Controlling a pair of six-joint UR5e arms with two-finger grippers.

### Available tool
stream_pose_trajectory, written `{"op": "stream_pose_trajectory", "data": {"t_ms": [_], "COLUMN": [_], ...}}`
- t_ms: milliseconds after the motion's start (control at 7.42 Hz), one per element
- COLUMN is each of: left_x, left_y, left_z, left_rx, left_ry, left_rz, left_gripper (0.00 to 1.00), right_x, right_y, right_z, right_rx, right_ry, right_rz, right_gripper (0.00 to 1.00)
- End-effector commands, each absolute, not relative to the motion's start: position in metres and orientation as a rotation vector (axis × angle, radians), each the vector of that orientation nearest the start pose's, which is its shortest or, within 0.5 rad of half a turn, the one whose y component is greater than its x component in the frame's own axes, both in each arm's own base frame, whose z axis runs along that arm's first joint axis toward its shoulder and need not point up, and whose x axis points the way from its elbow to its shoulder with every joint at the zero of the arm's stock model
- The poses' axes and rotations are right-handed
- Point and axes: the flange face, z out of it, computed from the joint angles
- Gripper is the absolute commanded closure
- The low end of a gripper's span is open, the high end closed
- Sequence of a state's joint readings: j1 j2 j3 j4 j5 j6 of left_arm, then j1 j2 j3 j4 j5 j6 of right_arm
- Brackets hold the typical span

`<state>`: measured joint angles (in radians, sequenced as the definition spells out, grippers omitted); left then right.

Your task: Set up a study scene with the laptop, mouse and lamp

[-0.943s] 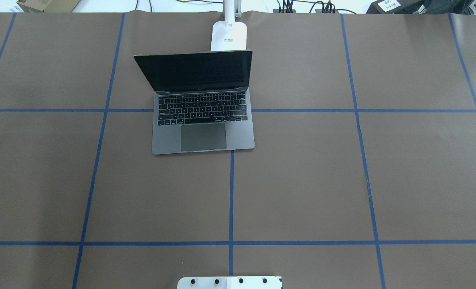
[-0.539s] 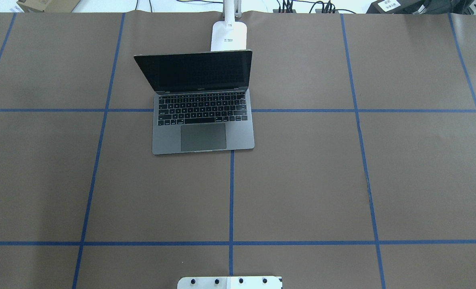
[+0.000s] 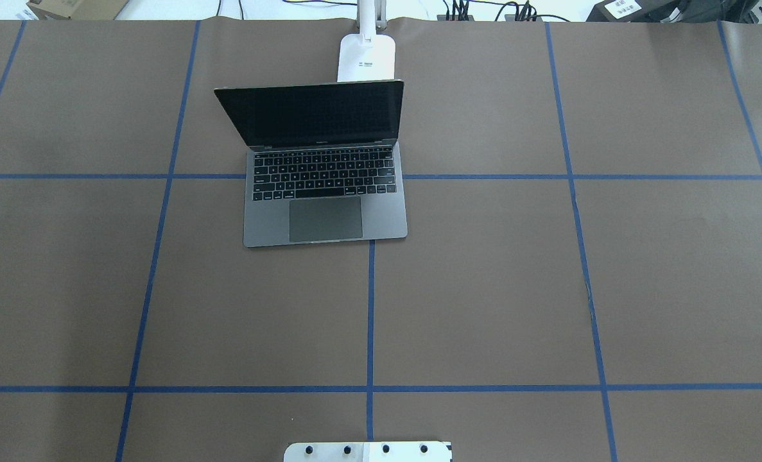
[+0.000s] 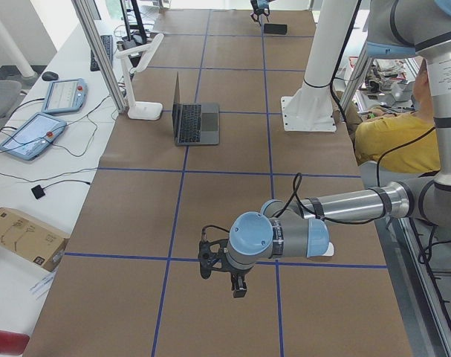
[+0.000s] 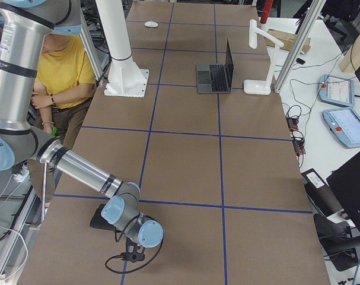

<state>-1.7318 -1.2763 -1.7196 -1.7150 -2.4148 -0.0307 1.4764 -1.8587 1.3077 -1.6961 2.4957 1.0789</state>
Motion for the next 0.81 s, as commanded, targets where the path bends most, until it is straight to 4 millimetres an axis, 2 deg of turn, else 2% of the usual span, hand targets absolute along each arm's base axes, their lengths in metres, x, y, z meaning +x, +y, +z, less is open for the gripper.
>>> {"op": "stream_pose_trajectory", "data": {"t_ms": [0,674], "left_x": [-0.1164,-0.1164], "left_y": [-0.3501,-0.3501], "left_z": [0.6924,0.6924], "left_rx": [0.054,0.054], "left_ry": [0.845,0.845], "left_rz": [-0.181,-0.181], "left_gripper": [0.00,0.00], "right_x": [0.0297,0.0299], "right_y": [-0.2549,-0.2495], "right_z": [0.8857,0.8872], "right_rx": [-1.081,-1.073], "right_ry": [-0.420,-0.435], "right_rz": [1.184,1.145], "right_gripper": [0.36,0.37]}}
